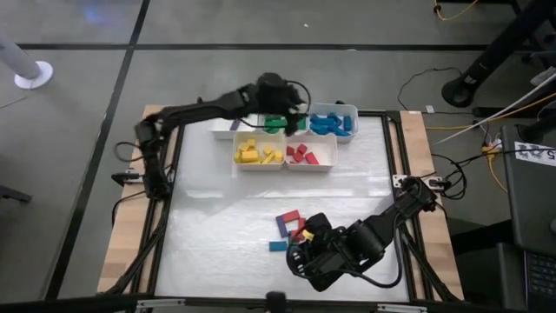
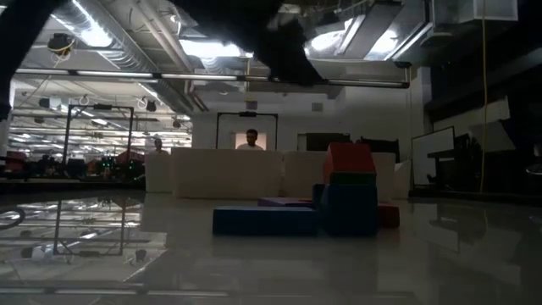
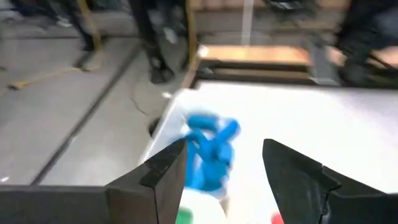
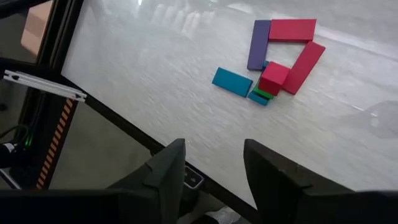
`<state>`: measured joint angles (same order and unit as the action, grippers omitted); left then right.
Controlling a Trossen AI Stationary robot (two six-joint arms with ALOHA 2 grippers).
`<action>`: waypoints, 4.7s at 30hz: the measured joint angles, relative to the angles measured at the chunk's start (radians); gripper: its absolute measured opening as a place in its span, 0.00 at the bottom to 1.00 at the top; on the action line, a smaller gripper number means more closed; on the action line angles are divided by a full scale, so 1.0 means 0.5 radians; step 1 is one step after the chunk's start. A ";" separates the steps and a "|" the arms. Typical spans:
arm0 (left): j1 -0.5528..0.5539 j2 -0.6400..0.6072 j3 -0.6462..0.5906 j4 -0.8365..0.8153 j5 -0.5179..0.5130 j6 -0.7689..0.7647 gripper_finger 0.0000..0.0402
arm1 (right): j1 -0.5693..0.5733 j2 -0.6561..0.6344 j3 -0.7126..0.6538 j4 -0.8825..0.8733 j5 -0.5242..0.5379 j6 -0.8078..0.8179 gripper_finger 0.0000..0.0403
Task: Sort blocks
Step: Put the red block into the bottom right bin
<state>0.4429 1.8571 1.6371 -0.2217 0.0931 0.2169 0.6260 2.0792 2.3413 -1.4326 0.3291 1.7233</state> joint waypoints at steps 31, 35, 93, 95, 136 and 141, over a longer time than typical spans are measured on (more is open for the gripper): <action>-0.221 -1.718 -0.974 -1.109 0.487 -0.343 0.47 | -0.300 0.453 0.000 -0.221 -0.399 0.172 0.41; -0.267 -1.764 -1.036 -1.093 0.486 -0.343 0.47 | -0.324 0.499 0.000 -0.175 -0.394 0.182 0.41; -0.311 -1.762 -1.081 -1.110 0.472 -0.172 0.47 | -0.416 0.807 -0.043 -0.118 -0.504 0.264 0.41; -0.311 -1.762 -1.081 -1.110 0.472 -0.173 0.47 | -0.415 0.815 -0.045 -0.097 -0.512 0.264 0.41; -0.310 -2.496 -1.080 -1.648 0.473 -1.004 0.47 | -1.421 0.358 -0.194 -0.280 0.163 -1.778 0.37; -0.310 -2.487 -1.080 -1.646 0.473 -1.011 0.47 | -1.564 0.358 -0.285 -0.278 0.028 -1.835 0.37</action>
<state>0.2878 0.6135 1.0973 -1.0446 0.3294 -0.2886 -0.1559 2.2581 2.1987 -1.5718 0.3432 0.8059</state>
